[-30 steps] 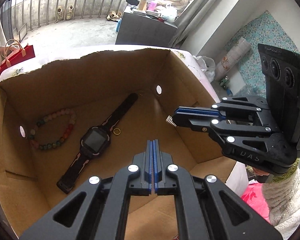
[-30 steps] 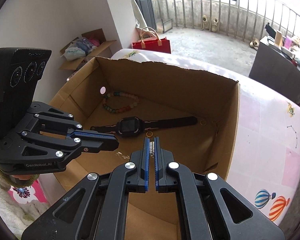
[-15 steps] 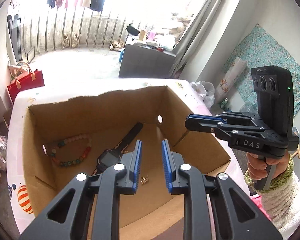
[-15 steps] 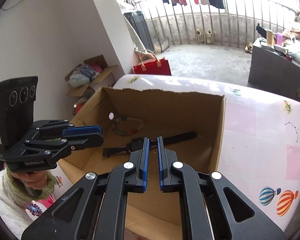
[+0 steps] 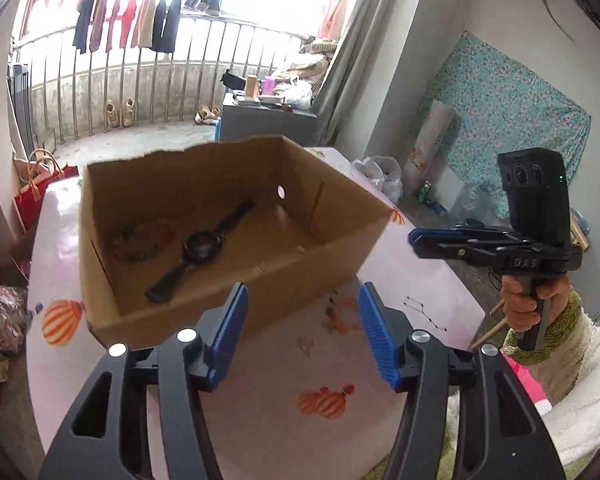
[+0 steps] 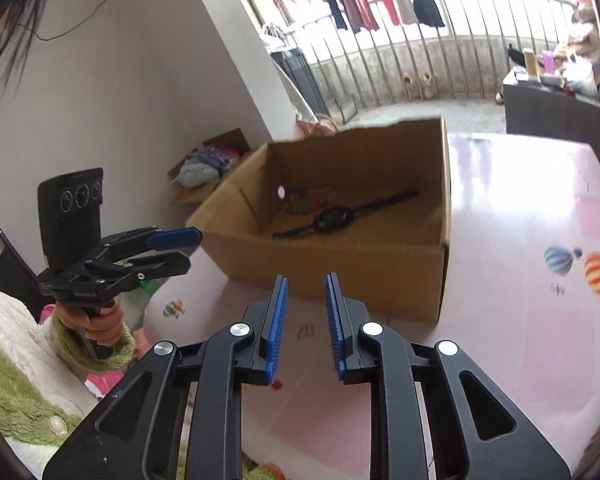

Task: Organize jewelry

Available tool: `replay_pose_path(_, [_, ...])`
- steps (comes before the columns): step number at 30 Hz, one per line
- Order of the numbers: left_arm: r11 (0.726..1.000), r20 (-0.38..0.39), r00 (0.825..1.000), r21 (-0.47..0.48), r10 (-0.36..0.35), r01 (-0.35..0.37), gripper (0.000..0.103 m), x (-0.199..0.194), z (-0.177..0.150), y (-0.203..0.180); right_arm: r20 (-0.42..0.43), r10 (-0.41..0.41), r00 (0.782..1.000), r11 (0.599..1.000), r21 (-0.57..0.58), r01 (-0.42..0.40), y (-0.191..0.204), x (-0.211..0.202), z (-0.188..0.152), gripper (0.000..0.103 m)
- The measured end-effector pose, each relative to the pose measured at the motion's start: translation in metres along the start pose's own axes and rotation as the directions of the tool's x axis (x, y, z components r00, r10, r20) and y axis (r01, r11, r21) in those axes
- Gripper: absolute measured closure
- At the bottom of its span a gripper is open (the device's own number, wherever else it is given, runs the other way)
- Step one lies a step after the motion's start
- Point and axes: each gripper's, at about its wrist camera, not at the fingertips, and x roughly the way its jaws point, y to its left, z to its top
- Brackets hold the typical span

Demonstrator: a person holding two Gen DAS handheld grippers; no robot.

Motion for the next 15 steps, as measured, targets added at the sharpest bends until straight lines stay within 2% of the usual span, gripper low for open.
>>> replay_pose_path(3, [1.0,-0.113,0.994,-0.025,0.009,-0.012,0.042,0.028,-0.027,-0.012,-0.099,-0.059,0.993,0.998,0.013,0.06,0.0,0.031,-0.026,0.081])
replay_pose_path(5, [0.996,-0.179,0.98,0.006,0.086,-0.086,0.042,0.05,-0.041,-0.019,-0.148,-0.12,0.982,0.993,-0.012,0.12,0.001,0.05,-0.035,0.081])
replay_pose_path(8, [0.977,-0.198,0.957,0.081,0.212,-0.199,0.042,0.07,-0.052,-0.023,-0.174,-0.18,0.968,0.982,-0.082,0.167,0.008,0.069,-0.038,0.081])
replay_pose_path(9, [0.972,-0.198,0.953,0.092,0.23,-0.215,0.042,0.075,-0.054,-0.023,-0.177,-0.191,0.966,0.979,-0.105,0.174,0.01,0.074,-0.037,0.081])
replay_pose_path(11, [0.972,-0.202,0.952,0.084,0.232,-0.219,0.042,0.083,-0.056,-0.021,-0.188,-0.199,0.962,0.973,-0.151,0.172,0.013,0.084,-0.037,0.081])
replay_pose_path(13, [0.971,-0.21,0.948,0.08,0.239,-0.227,0.042,0.087,-0.057,-0.017,-0.21,-0.241,0.948,0.96,-0.195,0.201,0.015,0.097,-0.039,0.082])
replay_pose_path(14, [0.969,-0.211,0.946,0.08,0.244,-0.232,0.042,0.089,-0.058,-0.017,-0.215,-0.263,0.941,0.953,-0.213,0.217,0.016,0.102,-0.04,0.088])
replay_pose_path(15, [0.966,-0.216,0.942,0.084,0.256,-0.243,0.042,0.092,-0.059,-0.016,-0.21,-0.275,0.938,0.949,-0.219,0.229,0.015,0.104,-0.041,0.089])
